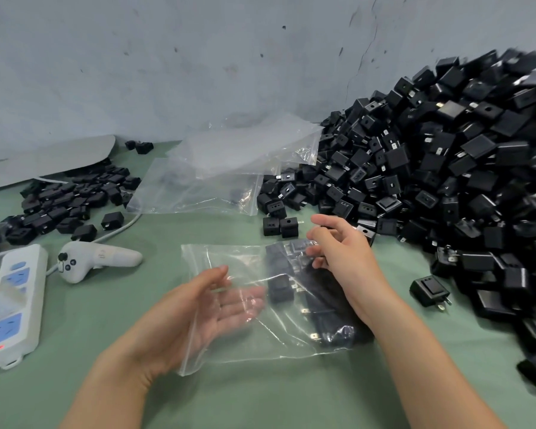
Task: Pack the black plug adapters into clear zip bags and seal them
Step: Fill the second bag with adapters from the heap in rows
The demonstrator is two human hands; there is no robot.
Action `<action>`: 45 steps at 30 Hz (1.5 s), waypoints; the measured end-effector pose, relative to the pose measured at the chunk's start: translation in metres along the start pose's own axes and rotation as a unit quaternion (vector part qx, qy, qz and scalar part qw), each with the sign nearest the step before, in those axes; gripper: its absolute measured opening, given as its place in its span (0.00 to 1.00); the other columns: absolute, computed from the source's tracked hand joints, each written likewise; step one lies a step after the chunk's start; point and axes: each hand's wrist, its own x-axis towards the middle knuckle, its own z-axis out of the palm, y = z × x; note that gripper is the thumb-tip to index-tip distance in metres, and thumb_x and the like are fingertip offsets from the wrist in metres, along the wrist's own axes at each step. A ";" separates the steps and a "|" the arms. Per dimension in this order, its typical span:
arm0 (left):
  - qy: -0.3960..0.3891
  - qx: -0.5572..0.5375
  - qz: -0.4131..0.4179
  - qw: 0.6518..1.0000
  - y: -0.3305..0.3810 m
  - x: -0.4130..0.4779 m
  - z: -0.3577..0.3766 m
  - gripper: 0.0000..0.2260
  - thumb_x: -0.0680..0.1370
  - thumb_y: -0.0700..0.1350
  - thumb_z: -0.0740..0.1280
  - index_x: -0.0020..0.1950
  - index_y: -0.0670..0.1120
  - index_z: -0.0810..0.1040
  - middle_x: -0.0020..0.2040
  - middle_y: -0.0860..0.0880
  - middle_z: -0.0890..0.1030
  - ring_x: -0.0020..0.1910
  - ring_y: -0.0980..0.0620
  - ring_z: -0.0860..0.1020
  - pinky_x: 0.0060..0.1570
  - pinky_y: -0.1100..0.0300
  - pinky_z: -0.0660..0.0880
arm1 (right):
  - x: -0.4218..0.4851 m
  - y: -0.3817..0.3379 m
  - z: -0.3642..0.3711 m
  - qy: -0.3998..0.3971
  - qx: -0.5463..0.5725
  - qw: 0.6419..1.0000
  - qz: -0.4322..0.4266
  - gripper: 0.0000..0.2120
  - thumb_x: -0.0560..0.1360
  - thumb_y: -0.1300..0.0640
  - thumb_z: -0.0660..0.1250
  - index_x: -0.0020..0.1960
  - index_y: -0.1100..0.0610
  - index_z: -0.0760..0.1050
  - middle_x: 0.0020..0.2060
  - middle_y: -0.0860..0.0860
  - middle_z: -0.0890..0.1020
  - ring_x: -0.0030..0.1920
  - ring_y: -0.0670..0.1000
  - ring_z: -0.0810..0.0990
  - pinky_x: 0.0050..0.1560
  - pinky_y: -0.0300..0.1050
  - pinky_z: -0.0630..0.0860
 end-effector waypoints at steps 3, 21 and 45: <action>-0.030 -0.023 -0.009 0.999 0.000 0.005 0.003 0.14 0.77 0.49 0.69 0.51 0.46 0.65 0.64 0.29 0.77 0.64 0.34 0.77 0.53 0.51 0.81 | -0.001 -0.001 0.001 0.004 -0.001 1.000 -0.001 0.08 0.77 0.55 0.67 0.53 0.44 0.80 0.38 0.45 0.82 0.37 0.47 0.82 0.47 0.50 0.78; 0.358 0.224 0.139 0.896 0.015 -0.013 -0.018 0.06 0.82 0.42 0.63 0.58 0.42 0.75 0.50 0.41 0.84 0.33 0.47 0.82 0.33 0.53 0.81 | -0.012 -0.024 -0.001 0.023 0.086 0.994 0.057 0.10 0.79 0.53 0.63 0.52 0.52 0.83 0.41 0.50 0.76 0.36 0.47 0.72 0.34 0.40 0.72; 0.391 0.271 0.090 0.875 0.017 -0.053 -0.040 0.08 0.82 0.41 0.65 0.60 0.42 0.77 0.43 0.38 0.83 0.28 0.51 0.81 0.46 0.49 0.82 | -0.029 -0.026 0.009 0.003 -0.189 0.975 -0.115 0.17 0.81 0.57 0.57 0.63 0.41 0.75 0.56 0.37 0.80 0.41 0.39 0.78 0.42 0.36 0.72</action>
